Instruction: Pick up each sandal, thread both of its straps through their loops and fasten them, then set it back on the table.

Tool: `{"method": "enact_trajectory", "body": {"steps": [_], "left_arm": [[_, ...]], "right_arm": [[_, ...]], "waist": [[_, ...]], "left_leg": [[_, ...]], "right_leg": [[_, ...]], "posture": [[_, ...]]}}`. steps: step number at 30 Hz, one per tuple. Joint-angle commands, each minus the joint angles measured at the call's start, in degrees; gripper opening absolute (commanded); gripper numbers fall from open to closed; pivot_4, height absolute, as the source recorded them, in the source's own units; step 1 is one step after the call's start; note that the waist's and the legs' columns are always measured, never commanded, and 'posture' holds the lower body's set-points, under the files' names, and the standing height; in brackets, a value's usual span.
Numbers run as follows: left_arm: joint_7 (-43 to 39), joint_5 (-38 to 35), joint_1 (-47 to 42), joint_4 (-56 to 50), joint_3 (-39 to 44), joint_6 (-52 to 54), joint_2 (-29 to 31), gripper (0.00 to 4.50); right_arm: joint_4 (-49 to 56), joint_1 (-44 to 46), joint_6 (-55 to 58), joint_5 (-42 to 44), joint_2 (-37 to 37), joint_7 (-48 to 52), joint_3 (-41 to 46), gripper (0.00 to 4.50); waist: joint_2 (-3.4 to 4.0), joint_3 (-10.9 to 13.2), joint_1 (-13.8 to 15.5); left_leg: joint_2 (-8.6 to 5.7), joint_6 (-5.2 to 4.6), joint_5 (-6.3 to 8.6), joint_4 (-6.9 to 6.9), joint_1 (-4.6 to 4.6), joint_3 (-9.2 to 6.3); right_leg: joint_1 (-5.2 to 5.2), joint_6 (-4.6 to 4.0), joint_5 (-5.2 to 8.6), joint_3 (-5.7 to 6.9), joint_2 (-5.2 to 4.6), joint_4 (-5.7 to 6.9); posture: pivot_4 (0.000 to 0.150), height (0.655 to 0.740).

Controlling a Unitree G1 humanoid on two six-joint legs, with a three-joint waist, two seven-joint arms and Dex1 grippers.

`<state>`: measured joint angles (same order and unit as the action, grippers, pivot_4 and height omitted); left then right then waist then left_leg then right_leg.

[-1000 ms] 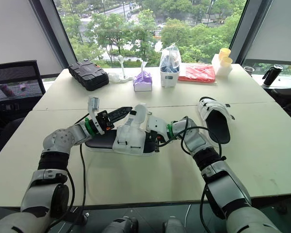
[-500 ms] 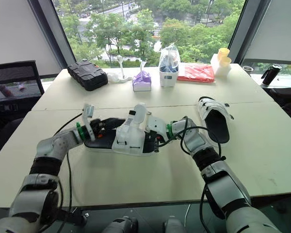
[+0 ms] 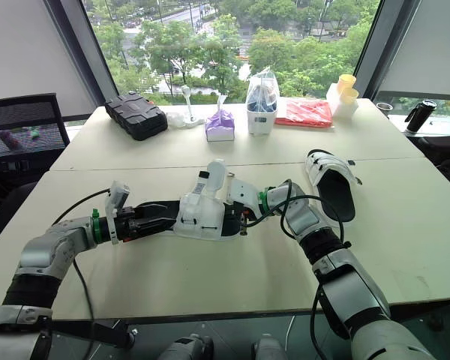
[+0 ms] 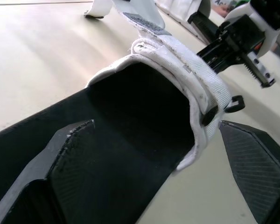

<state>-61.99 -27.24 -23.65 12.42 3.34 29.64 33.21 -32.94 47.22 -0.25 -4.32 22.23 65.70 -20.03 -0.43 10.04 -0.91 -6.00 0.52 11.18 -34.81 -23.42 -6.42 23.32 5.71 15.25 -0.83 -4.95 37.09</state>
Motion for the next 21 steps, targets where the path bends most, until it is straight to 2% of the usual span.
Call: {"method": "enact_trajectory", "body": {"steps": [1,6,11,13,21], "left_arm": [[0.3,2.4,-0.4,0.2,-0.3,-5.3,-0.4,2.58],[-0.3,2.1,-1.6,3.0,0.7,-6.2,-0.4,0.06],[-1.5,3.6,-1.7,4.5,-0.3,-8.8,0.3,0.02],[-4.1,5.8,-1.0,4.3,-3.1,-12.0,0.4,0.02],[-9.0,9.5,-2.5,7.3,-8.5,-18.6,-2.3,0.02]], "right_arm": [[-0.9,-0.8,0.5,-1.5,0.4,0.2,-1.1,0.0],[-0.6,-1.0,0.5,-1.6,0.6,0.2,-1.0,0.0],[-0.6,-1.1,0.4,-1.7,0.6,0.1,-1.1,0.0],[-0.6,-1.1,0.3,-1.7,0.6,0.0,-1.1,0.0],[-0.9,-0.8,0.4,-1.7,0.5,-0.1,-1.0,0.0]], "waist": [[0.0,0.0,0.0],[0.0,0.0,0.0],[0.0,0.0,0.0],[0.0,0.0,0.0],[0.01,0.0,0.1]], "left_leg": [[0.0,0.0,0.0,-0.01,0.0,0.0],[0.0,0.0,0.0,0.02,0.0,0.0],[0.0,-0.05,-0.03,0.01,0.0,0.0],[0.0,-0.06,-0.03,0.01,0.0,0.0],[-0.01,-0.01,0.0,0.01,0.0,0.0]], "right_leg": [[0.0,0.0,0.0,0.0,0.0,0.0],[0.0,0.0,0.0,0.0,0.0,0.0],[0.0,0.0,0.0,0.0,0.0,0.0],[0.0,0.0,0.0,0.0,0.0,0.0],[-0.01,0.0,0.0,0.01,-0.02,-0.01]], "posture": [[0.15,0.74],[0.15,0.74],[0.15,0.74],[0.15,0.74],[0.15,0.74]]}}
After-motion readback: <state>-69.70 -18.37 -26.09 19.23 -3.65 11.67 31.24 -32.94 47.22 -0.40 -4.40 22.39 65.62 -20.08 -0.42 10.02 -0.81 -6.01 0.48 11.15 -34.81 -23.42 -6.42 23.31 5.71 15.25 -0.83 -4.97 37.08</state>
